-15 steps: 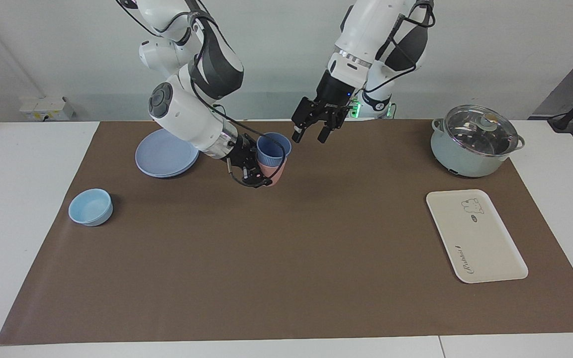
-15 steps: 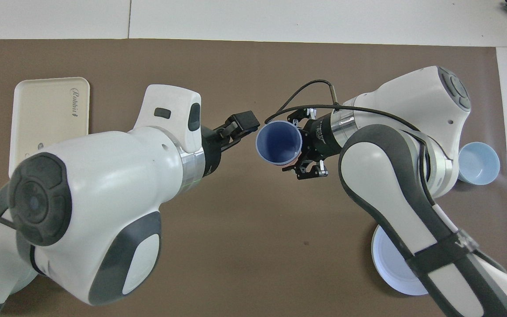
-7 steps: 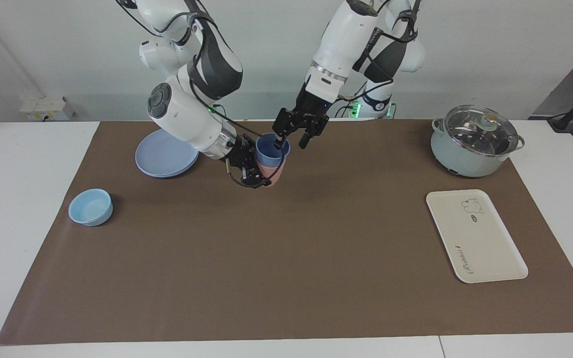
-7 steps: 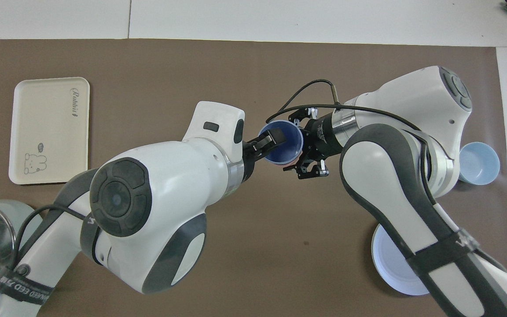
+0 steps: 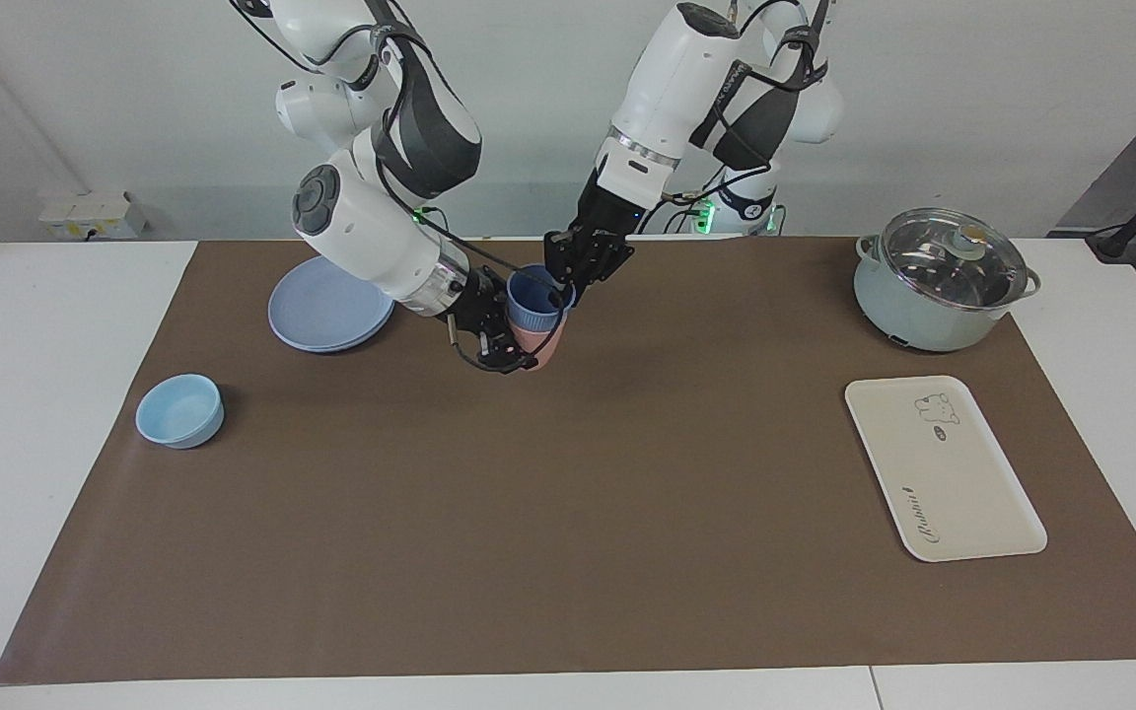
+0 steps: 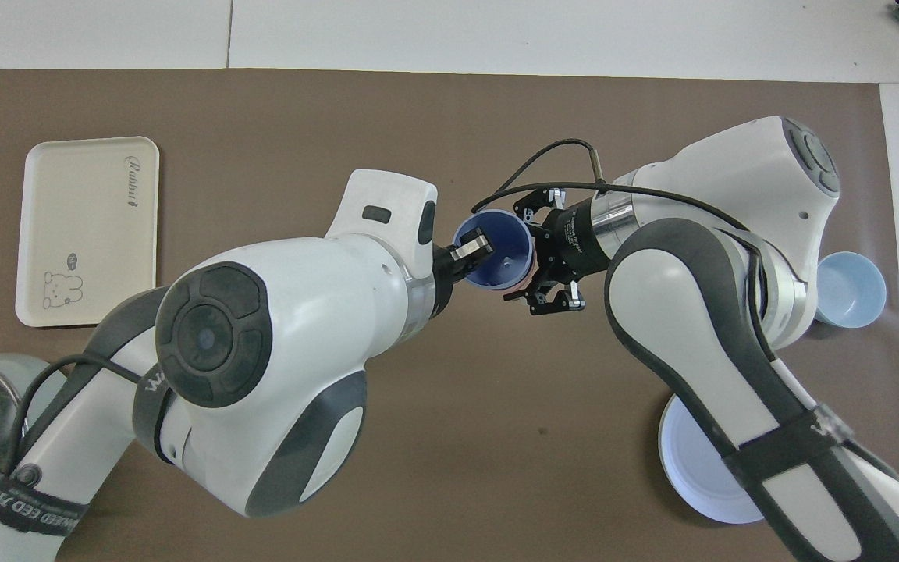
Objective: Place cup on tray
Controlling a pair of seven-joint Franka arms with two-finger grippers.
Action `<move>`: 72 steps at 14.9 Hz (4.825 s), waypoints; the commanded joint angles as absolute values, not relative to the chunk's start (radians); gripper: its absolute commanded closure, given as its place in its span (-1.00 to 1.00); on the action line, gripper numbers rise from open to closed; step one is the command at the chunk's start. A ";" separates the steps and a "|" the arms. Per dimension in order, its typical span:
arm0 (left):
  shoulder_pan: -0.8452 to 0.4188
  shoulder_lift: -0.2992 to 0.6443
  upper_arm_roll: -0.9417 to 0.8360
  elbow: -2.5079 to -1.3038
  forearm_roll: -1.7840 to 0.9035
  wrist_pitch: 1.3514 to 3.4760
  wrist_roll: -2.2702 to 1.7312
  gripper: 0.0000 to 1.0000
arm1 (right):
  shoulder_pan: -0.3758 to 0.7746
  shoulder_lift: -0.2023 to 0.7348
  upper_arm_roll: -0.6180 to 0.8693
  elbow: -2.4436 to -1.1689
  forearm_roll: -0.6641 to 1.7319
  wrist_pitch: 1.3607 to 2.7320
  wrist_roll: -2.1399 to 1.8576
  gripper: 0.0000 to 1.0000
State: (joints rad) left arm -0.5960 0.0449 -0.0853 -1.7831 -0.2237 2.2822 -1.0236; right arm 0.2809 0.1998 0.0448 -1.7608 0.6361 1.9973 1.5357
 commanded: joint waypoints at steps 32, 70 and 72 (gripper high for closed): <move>0.307 0.235 -0.057 -1.933 -0.218 2.438 0.146 -1.00 | -0.265 0.408 0.044 -1.867 0.762 1.950 0.900 1.00; -0.061 -0.023 -0.072 -1.569 0.012 1.542 0.014 -1.00 | -0.054 -0.012 0.046 -1.774 0.034 1.743 0.011 -1.00; -0.058 -0.017 -0.060 -1.556 0.006 1.526 0.020 -1.00 | -0.041 -0.008 0.048 -1.715 0.017 1.703 0.009 -1.00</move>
State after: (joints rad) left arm -0.0596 -0.0298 -0.0744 -1.5899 0.0088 1.5525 0.0143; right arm -0.0470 -0.0181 0.0445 -1.7819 0.0502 1.7526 0.0348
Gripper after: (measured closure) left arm 0.000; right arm 0.000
